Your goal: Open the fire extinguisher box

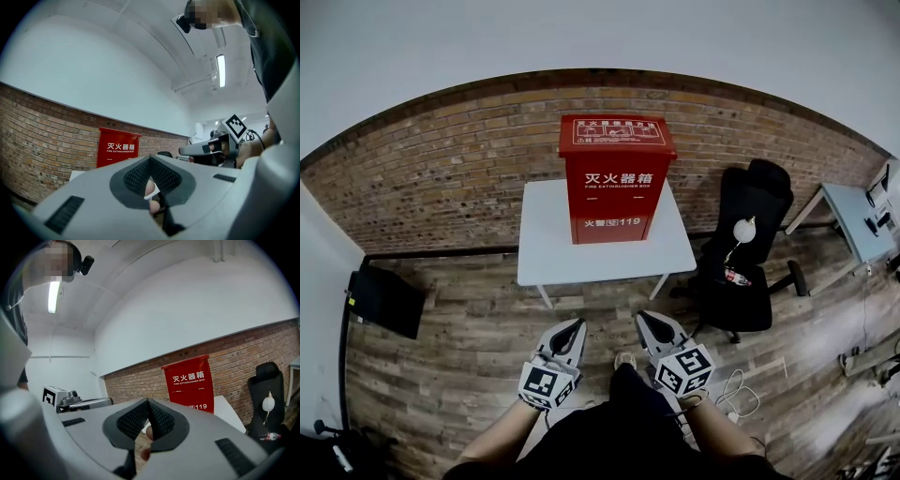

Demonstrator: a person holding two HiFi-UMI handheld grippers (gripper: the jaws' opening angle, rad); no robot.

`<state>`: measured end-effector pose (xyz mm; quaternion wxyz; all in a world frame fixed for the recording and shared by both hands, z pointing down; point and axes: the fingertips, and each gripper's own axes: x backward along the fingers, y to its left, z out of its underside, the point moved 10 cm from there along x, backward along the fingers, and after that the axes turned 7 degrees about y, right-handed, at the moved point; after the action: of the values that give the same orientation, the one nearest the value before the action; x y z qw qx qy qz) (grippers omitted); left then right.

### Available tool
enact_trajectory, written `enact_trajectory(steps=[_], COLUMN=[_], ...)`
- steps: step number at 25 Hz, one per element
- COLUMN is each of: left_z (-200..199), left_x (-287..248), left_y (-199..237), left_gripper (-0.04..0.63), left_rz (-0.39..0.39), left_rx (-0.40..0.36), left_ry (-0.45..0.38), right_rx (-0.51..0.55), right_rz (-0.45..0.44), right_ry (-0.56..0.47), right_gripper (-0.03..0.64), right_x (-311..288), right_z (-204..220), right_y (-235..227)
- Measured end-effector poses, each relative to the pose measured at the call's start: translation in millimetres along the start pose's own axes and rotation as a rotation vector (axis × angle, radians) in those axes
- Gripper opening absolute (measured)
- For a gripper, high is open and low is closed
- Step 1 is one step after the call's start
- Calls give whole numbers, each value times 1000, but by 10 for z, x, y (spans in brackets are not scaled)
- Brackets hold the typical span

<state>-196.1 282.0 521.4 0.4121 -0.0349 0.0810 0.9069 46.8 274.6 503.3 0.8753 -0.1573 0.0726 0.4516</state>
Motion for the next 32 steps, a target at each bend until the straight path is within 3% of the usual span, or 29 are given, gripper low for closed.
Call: enact_trajectory(steps=[9, 19, 32], left_z=[-78, -361, -754], left_x=[-574, -1619, -2903], left_y=[351, 834, 1297], left_gripper=[49, 49, 49], left_rz=[-27, -82, -175], left_rx=[-13, 4, 19], left_ry=[15, 32, 65], right_rx=[7, 46, 67], right_rz=[-22, -46, -141], right_ry=[17, 51, 79], right_gripper=[20, 20, 19], right_x=[-522, -1260, -2049], right_z=[-177, -718, -1308], right_y=[-520, -1492, -2701])
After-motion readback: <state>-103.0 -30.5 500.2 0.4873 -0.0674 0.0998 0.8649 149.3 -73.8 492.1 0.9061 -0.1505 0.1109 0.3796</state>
